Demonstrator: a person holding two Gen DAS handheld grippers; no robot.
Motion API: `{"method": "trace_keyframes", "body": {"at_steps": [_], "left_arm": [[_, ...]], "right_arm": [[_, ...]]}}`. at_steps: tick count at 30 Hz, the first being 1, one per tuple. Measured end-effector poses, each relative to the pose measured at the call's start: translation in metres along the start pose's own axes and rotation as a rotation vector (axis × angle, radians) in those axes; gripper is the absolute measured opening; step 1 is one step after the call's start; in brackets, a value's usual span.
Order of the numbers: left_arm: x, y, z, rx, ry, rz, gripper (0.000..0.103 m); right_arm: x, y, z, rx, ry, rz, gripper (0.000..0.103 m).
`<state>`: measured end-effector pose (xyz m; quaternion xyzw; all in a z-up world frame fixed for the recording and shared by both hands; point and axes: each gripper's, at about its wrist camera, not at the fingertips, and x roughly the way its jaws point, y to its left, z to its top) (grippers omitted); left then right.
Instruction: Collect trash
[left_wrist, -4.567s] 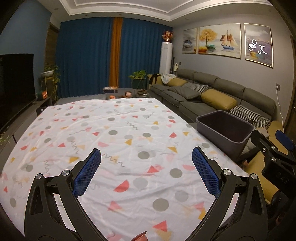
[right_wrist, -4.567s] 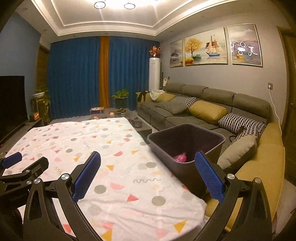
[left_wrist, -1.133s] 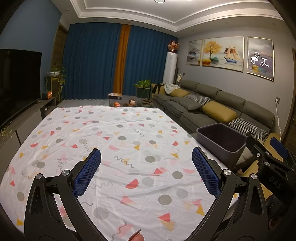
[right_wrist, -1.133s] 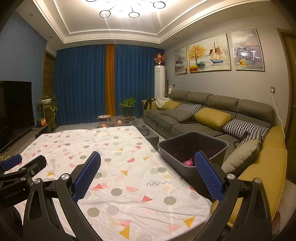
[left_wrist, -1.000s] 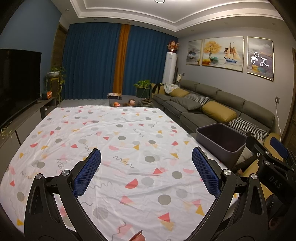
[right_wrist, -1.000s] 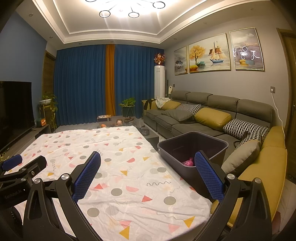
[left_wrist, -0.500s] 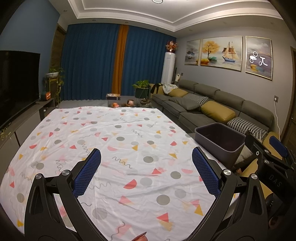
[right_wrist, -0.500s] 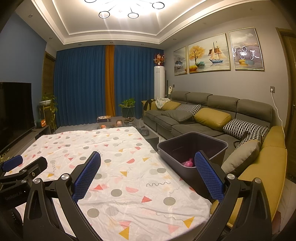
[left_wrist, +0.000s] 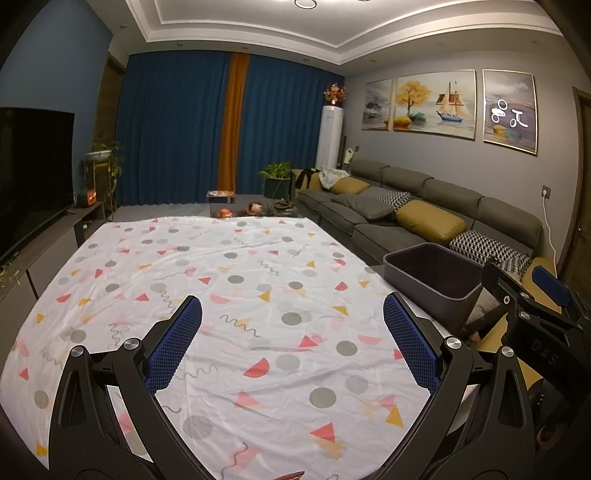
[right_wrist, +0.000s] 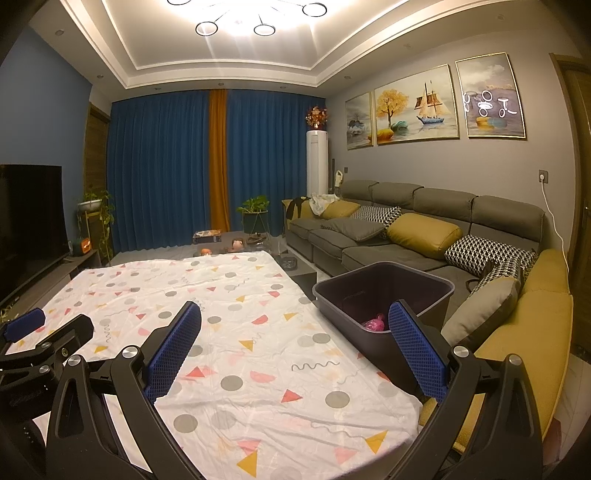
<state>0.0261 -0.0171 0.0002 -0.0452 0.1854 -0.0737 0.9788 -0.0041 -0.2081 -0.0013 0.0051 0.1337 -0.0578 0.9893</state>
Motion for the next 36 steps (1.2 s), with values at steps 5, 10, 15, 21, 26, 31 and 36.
{"method": "trace_keyframes", "body": {"at_steps": [5,10,15,21,26,31,36], "left_arm": [[0.0009,0.0008,-0.0001,-0.003,-0.002,-0.003,0.09],[0.0003,-0.0002,-0.0005,-0.002,0.002,-0.004,0.09],[-0.0002,0.0005,0.0001,-0.005,0.001,0.001,0.09],[-0.0001,-0.0005,-0.0007,-0.003,0.005,0.001,0.09],[0.0002,0.0004,-0.0004,-0.005,0.008,0.007,0.09],[0.0006,0.0004,-0.0006,-0.006,0.005,0.015,0.091],[0.0012,-0.0018,-0.0021,0.005,0.007,0.02,0.093]], "right_arm": [[-0.0014,-0.0018,0.0,0.007,0.0,-0.003,0.098],[-0.0007,-0.0025,-0.0013,0.013,0.003,-0.004,0.098],[-0.0005,-0.0024,-0.0017,0.016,0.005,-0.003,0.098],[-0.0007,-0.0017,-0.0021,0.019,0.006,-0.003,0.098],[-0.0008,-0.0025,-0.003,0.022,0.006,-0.002,0.098],[-0.0012,-0.0046,-0.0033,0.024,0.007,-0.003,0.098],[-0.0015,-0.0055,-0.0039,0.034,0.007,-0.005,0.098]]}}
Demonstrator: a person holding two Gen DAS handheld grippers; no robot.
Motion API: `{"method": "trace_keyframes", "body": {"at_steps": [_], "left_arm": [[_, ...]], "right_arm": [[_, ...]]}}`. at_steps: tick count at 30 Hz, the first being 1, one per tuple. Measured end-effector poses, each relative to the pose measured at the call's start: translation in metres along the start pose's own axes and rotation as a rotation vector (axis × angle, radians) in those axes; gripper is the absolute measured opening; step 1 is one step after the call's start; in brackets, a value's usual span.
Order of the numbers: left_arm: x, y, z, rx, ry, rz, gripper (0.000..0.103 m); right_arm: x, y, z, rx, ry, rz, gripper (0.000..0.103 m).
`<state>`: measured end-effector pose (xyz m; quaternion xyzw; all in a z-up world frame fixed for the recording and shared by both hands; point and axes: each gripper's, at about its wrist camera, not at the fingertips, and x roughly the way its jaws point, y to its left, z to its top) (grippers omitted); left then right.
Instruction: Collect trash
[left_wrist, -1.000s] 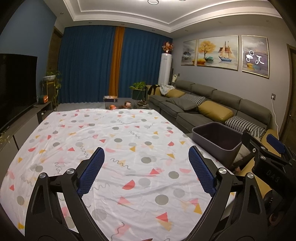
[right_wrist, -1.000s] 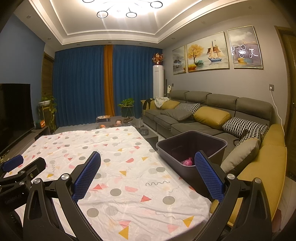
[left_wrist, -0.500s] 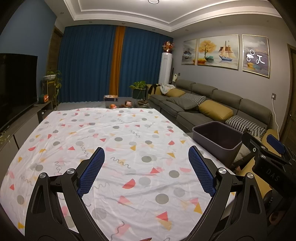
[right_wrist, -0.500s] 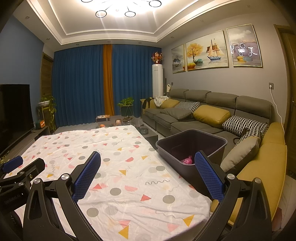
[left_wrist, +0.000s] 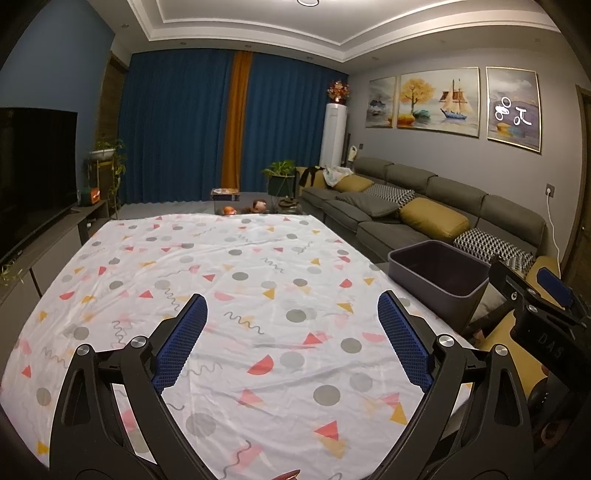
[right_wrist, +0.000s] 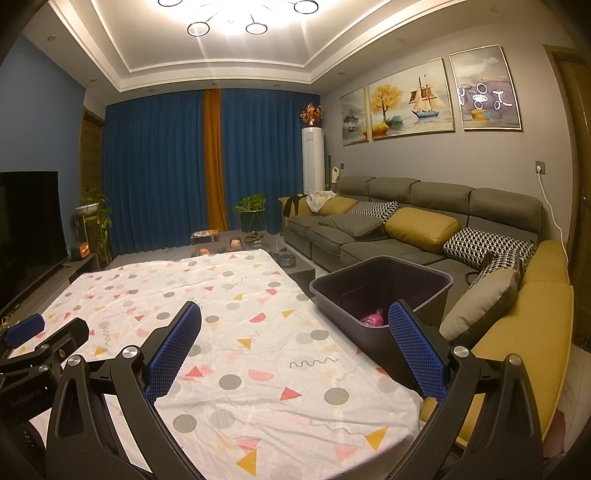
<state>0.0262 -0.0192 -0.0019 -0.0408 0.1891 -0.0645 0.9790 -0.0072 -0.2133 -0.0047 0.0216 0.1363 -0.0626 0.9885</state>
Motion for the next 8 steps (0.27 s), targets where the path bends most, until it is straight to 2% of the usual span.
{"method": "trace_keyframes", "body": {"at_steps": [8], "left_arm": [[-0.0003,0.0047,-0.0002,-0.025,0.01,0.017,0.095]], "right_arm": [[-0.001,-0.0013,0.0002,0.008,-0.003,0.001,0.098]]}}
